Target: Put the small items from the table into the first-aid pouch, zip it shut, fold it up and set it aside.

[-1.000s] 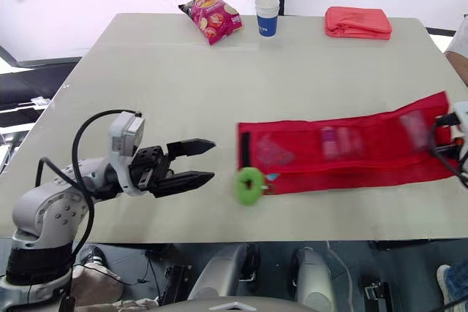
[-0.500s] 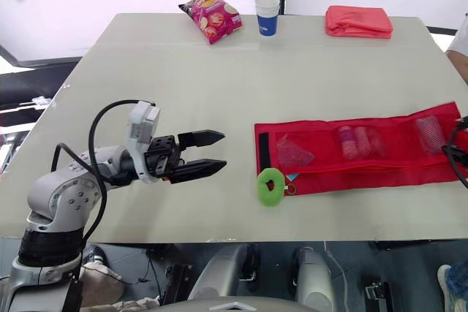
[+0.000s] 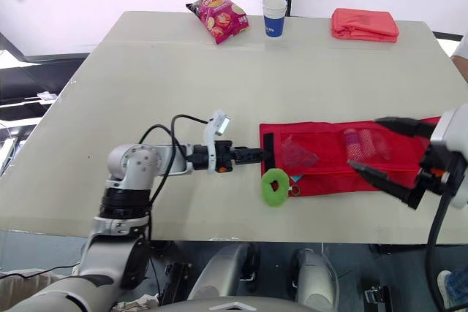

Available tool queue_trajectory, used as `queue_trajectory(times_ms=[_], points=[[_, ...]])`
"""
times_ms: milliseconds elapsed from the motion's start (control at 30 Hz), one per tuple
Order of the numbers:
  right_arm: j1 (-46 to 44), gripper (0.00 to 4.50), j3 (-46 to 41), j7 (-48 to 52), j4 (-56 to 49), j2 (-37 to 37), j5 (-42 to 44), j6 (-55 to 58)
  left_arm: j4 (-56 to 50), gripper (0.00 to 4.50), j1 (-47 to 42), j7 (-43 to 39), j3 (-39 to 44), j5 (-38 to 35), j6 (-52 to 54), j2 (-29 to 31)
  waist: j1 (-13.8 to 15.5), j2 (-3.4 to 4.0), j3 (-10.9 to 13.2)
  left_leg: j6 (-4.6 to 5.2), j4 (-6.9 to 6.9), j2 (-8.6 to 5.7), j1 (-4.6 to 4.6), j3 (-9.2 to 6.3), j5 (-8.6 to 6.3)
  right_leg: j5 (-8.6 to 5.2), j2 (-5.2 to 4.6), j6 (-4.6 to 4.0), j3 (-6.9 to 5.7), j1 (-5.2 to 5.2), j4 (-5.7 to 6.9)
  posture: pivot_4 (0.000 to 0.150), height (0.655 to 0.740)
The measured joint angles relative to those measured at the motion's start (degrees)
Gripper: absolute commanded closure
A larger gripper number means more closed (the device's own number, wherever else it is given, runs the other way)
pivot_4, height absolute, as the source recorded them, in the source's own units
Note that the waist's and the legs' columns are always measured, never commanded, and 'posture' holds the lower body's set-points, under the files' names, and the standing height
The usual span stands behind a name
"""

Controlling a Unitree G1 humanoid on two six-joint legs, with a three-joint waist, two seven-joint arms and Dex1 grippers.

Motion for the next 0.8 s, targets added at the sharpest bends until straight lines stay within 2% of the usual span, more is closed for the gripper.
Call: queue_trajectory(times_ms=[67,167,267,300,333,400,500,533,567,633,800], points=[[0.9,0.05,-0.2,-0.6,-0.4,0.0,0.7,-0.9,2.2,0.0,-0.6,2.5,3.6,-1.2,2.4,-4.5,0.1,-0.01,0.0,0.0,0.03,0.0,-0.02,0.0,0.0,0.01,0.0,0.0,0.0,-0.01,0.0,0.15,0.74],[2.0,0.05,-0.3,-2.1,-1.5,0.0,1.4,-1.4,3.9,0.0,-1.0,3.9,7.2,-3.2,4.9,-8.1,0.0,-0.07,0.0,0.0,0.04,0.03,-0.03,0.0,0.0,0.04,0.03,-0.06,-0.01,-0.03,0.01,0.15,0.74],[2.6,0.0,1.2,-4.4,-2.0,0.0,2.0,-1.3,3.8,0.85,-1.2,4.3,8.7,-3.6,5.7,-8.3,-0.3,-0.06,0.0,-0.01,0.04,0.05,-0.01,0.0,0.0,0.12,0.05,-0.21,-0.01,-0.02,0.02,0.15,0.74],[2.6,0.0,2.1,-5.1,-2.3,0.0,2.1,-1.2,3.8,0.97,-1.2,4.4,8.8,-3.6,5.8,-8.4,-0.4,-0.06,0.0,-0.01,0.04,0.05,-0.01,0.0,0.0,0.12,0.05,-0.21,-0.01,-0.02,0.02,0.15,0.74],[2.5,0.0,4.8,-7.1,-2.8,0.0,2.3,-0.6,3.8,1.52,-1.2,4.5,9.0,-3.7,6.0,-8.8,-0.5,-0.06,0.0,-0.01,0.04,0.05,-0.01,0.0,0.0,0.12,0.04,-0.21,-0.01,-0.03,0.02,0.15,0.74],[1.8,0.0,10.3,-10.5,-3.4,-0.1,2.0,0.5,3.8,2.25,-1.2,4.8,9.7,-3.7,6.0,-9.2,-0.5,-0.07,0.0,-0.08,0.04,0.05,-0.01,0.0,-0.04,0.12,0.03,-0.22,0.0,-0.04,0.02,0.15,0.74],[-1.0,0.0,20.3,-16.3,-3.3,0.1,0.3,2.5,3.9,3.75,-1.3,5.0,10.1,-3.8,6.0,-9.3,-0.6,-0.08,0.0,-0.1,0.04,0.04,-0.03,0.0,-0.05,0.13,0.02,-0.23,0.0,-0.05,0.01,0.15,0.74],[-3.6,0.0,26.1,-19.1,-3.0,1.1,-1.5,3.5,4.0,4.32,-1.3,5.0,10.3,-3.9,6.0,-9.3,-0.7,-0.09,0.0,-0.13,0.04,0.04,-0.02,0.0,-0.06,0.12,0.02,-0.23,-0.01,-0.06,0.02,0.15,0.74],[-5.9,0.0,31.0,-21.2,-2.6,2.2,-3.0,4.2,4.0,4.49,-1.3,5.0,10.4,-4.0,6.0,-9.4,-0.7,-0.09,0.0,-0.21,0.04,0.04,-0.02,0.0,-0.11,0.12,0.02,-0.23,0.0,-0.07,0.02,0.15,0.74],[-10.0,0.0,40.5,-25.0,-0.6,5.8,-6.4,5.0,4.0,4.49,-1.5,5.1,10.4,-4.1,6.0,-9.4,-0.7,-0.09,0.0,-0.2,0.04,0.03,-0.04,0.0,-0.1,0.12,0.03,-0.23,-0.01,-0.09,0.02,0.15,0.74],[-14.9,0.0,50.6,-29.1,3.9,9.0,-12.9,5.4,4.0,4.49,-1.6,5.2,10.3,-4.0,5.8,-9.4,-0.6,-0.09,0.0,-0.01,0.17,-0.01,-0.08,0.03,0.02,0.13,0.04,-0.21,-0.02,-0.05,0.03,0.15,0.74]])
